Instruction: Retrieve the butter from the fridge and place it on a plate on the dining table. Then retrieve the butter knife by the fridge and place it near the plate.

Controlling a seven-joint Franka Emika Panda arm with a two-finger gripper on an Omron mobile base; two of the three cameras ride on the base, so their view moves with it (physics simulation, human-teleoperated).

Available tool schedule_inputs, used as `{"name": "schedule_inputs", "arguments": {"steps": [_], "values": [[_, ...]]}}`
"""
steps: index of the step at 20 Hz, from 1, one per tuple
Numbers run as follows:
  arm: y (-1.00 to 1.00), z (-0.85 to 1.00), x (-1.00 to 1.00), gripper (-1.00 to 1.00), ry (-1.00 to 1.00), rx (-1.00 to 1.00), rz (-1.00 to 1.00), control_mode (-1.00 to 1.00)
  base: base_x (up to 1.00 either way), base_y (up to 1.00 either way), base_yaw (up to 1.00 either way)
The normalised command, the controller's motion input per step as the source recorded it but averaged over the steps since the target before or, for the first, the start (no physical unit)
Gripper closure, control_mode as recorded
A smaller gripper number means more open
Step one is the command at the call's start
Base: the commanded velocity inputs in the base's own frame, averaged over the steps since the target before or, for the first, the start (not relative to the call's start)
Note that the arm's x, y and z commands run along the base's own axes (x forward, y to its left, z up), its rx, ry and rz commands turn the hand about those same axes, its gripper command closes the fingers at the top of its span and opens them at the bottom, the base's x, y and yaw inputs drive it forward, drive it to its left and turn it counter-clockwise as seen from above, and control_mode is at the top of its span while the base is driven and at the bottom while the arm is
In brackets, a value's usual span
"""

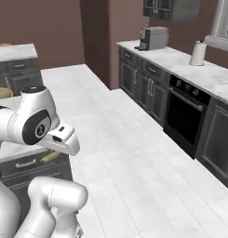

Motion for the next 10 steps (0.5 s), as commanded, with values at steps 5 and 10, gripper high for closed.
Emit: {"name": "schedule_inputs", "arguments": {"steps": [5,10], "values": [[0.0,0.0,0.0,1.0,0.0,0.0,0.0,1.0,0.19,-0.76,0.6],[0.0,0.0,0.0,1.0,0.0,0.0,0.0,1.0,0.03,-0.98,0.52]]}}
